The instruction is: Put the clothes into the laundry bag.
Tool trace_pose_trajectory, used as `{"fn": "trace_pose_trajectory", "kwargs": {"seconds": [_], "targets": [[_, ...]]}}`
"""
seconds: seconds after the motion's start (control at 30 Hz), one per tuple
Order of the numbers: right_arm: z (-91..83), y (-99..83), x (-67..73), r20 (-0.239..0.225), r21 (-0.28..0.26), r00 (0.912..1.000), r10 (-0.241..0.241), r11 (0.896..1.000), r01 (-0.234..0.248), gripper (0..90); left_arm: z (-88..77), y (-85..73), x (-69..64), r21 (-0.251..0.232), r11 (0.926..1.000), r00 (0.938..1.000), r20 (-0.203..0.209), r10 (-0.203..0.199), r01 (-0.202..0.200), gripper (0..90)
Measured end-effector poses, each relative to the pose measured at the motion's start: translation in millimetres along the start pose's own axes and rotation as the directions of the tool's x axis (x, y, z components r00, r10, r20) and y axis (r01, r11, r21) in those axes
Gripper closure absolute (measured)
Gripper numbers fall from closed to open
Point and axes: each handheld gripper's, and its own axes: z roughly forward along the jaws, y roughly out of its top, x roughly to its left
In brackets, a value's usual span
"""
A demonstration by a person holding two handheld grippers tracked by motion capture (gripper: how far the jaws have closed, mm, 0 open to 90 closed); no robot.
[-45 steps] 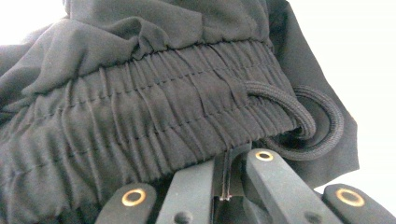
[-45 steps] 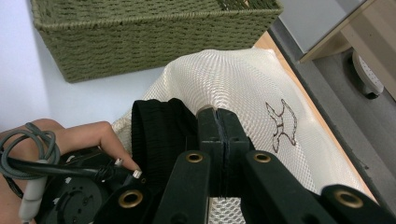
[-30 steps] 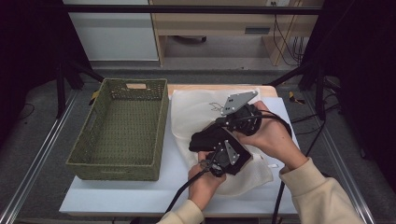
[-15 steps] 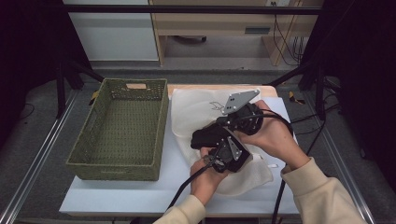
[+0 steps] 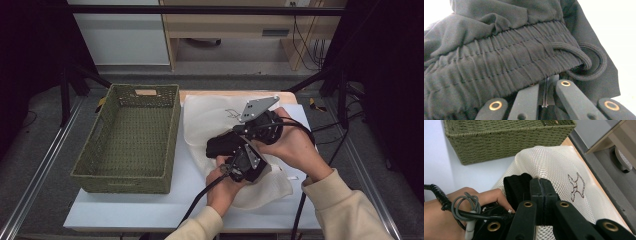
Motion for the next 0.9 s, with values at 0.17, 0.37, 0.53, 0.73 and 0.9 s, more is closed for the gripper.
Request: {"fn": "trace_pose_trajectory", "kwargs": {"seconds": [0.17,0.37,0.53,0.73,0.9], "targets": [[-1.0,-0.2,-1.2,0.005,-0.001,1.0000,0.005,1.000,-0.005,90.0,-0.2,-3.9,-0.2,-0.008,1.0000,1.0000,0.001,0.000,0.000,90.0],[-3.0,-2.0,-5.9,0.011,-0.002,0.9999,0.013,1.000,-0.013,90.0,-1.3,-8.4,0.0,-0.018,0.9997,0.9999,-0.001,-0.017,0.017,89.9],[-5.6,-3.1,-7.4,0.014,-0.003,0.9997,0.020,1.000,-0.020,90.0,0.1,-9.2,2.8,-0.023,0.9988,0.9990,-0.005,-0.044,0.044,89.9],[-4.3,-3.8,-6.9,0.011,0.000,0.9997,0.020,1.000,-0.020,90.0,3.1,-7.1,3.0,-0.024,0.9971,0.9974,-0.003,-0.072,0.072,89.9],[-3.6,-5.3,-7.9,0.009,0.001,0.9998,0.017,1.000,-0.017,90.0,1.9,-8.6,3.2,-0.033,0.9977,0.9982,-0.009,-0.059,0.059,89.8]]}}
